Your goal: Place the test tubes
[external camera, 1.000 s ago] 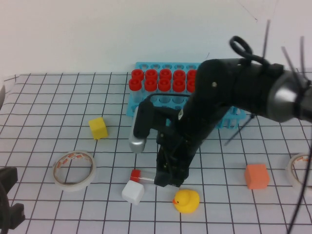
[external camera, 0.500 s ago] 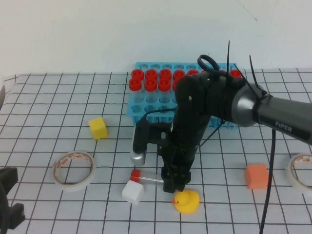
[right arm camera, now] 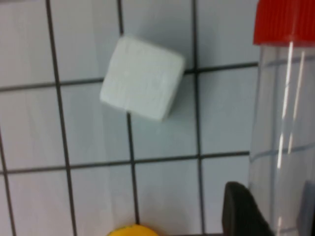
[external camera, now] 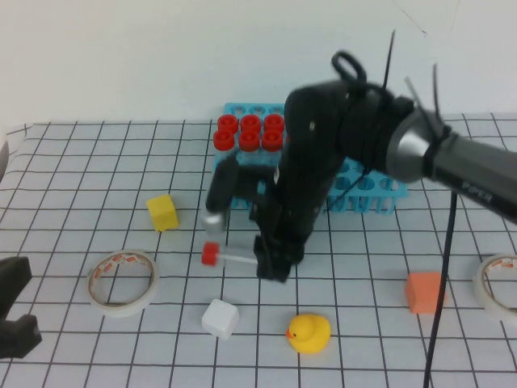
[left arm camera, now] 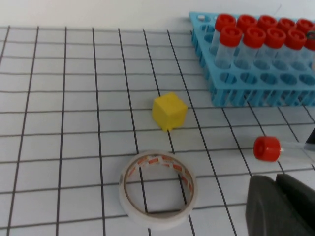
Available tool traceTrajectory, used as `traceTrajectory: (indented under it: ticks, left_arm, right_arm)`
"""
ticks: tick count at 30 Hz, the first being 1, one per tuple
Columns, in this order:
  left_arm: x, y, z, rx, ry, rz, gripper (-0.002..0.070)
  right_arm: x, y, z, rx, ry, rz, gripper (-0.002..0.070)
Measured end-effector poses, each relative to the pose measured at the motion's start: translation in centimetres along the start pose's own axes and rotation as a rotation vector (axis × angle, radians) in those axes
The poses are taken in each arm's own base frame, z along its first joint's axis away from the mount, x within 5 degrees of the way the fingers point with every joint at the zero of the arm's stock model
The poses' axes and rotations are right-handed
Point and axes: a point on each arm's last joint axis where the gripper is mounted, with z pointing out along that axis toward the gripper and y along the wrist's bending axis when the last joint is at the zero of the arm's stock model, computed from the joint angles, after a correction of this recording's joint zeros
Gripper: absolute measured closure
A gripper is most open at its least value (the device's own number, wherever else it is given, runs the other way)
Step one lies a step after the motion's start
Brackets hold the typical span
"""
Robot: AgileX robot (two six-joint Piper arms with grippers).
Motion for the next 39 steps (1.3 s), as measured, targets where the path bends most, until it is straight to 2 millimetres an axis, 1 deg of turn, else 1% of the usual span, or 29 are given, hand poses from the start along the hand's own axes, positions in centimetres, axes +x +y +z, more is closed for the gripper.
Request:
traceTrajectory:
  ticks: [1,2,6,9,12,15,18,23,25,26,28,32,35,36,37,39]
  left_arm:
    - [-0.1,0.0,0.0,-0.002,-0.011,0.0,0.0676]
    - [-0.2,0.0,0.0,-0.004,-0.024,0.0,0.0676]
    - [-0.8,0.1,0.0,-0.014,-0.084,-0.001,0.0676]
    - [-1.5,0.3,-0.1,-0.028,-0.162,-0.001,0.0676]
    - [-2.3,0.4,-0.3,-0.045,-0.259,-0.003,0.0676]
    - [-3.2,0.6,-0.6,-0.064,-0.359,-0.003,0.0676]
    - [-3.8,0.7,-0.9,-0.081,-0.425,0.021,0.0676]
    - [-5.0,0.3,-1.6,-0.084,-0.445,0.085,0.0676]
    - [-5.6,-0.1,-2.0,-0.068,-0.454,0.095,0.0676]
    - [-5.8,-0.3,-2.1,-0.054,-0.459,0.098,0.0676]
    - [-6.2,-0.9,-2.3,-0.015,-0.467,0.105,0.0676]
    - [-6.1,-2.2,-2.2,0.084,-0.45,0.121,0.0676]
    - [-5.8,-3.6,-1.5,0.185,-0.406,0.138,0.0676]
    - [-5.6,-4.1,-1.2,0.219,-0.384,0.145,0.0676]
    - [-5.4,-4.6,-0.9,0.247,-0.368,0.151,0.0676]
    - [-5.0,-5.7,-0.1,0.312,-0.328,0.166,0.0676]
  right_arm:
    - [-0.3,0.0,-0.7,0.011,-0.013,0.004,0.0444]
    - [-0.7,-0.1,-1.9,0.032,-0.037,0.013,0.0444]
    - [-1.8,0.4,-7.2,0.133,-0.157,0.04,0.0444]
    - [-2.2,1.1,-11.1,0.217,-0.263,0.059,0.0444]
    - [-2.3,1.9,-14.3,0.283,-0.351,0.072,0.0444]
    - [-2.3,2.6,-16.6,0.324,-0.414,0.09,0.0444]
    - [-2.2,3.0,-18.0,0.353,-0.455,0.091,0.0444]
    - [-1.6,3.8,-18.8,0.399,-0.537,0.11,0.0444]
    - [-0.9,4.4,-18.5,0.404,-0.579,0.131,0.0444]
    - [-0.5,4.8,-18.0,0.394,-0.589,0.143,0.0444]
    - [0.3,5.9,-17.3,0.383,-0.638,0.153,0.0444]
    - [2.2,8.0,-15.8,0.371,-0.734,0.188,0.0444]
    - [3.8,10.0,-15.0,0.366,-0.805,0.204,0.0444]
    - [4.3,10.7,-14.7,0.371,-0.827,0.208,0.0433]
    - [4.8,11.4,-14.5,0.376,-0.848,0.21,0.0446]
    - [5.8,12.8,-14.0,0.386,-0.879,0.221,0.0444]
